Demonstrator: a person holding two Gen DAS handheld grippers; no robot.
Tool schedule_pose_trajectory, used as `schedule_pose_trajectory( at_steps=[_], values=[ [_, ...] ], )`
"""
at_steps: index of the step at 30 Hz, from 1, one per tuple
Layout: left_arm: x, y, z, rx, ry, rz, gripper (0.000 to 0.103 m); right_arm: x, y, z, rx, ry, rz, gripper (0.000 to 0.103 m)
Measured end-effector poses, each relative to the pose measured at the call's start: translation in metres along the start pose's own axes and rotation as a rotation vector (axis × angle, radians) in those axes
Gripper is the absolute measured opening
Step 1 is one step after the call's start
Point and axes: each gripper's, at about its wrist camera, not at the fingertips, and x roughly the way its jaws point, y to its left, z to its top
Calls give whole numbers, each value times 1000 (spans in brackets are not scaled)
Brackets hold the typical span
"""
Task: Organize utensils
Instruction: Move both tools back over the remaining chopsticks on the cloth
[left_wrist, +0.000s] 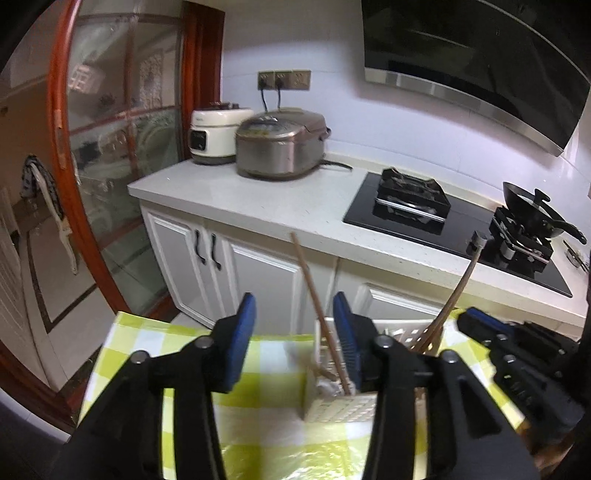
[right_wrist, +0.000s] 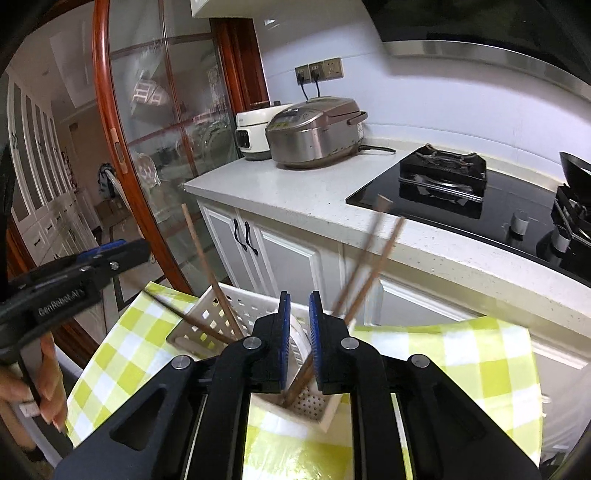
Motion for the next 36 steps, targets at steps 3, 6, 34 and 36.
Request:
schedule_pose_trajectory(
  at_steps=[3, 6, 34, 36],
  values=[
    [-18, 4, -9, 3, -17, 11, 54, -20, -2, -13, 0, -18, 3, 29],
    [-43, 11, -28, -5, -45, 13, 60, -45, -2, -36, 0, -39, 18, 35],
    [-107, 15, -255, -56, 62, 63, 97, -76, 38, -243, 52, 141, -5, 35],
    [-107, 12, -261, -35, 63, 72, 97, -71, 42, -247, 39, 161, -6, 34]
  ],
)
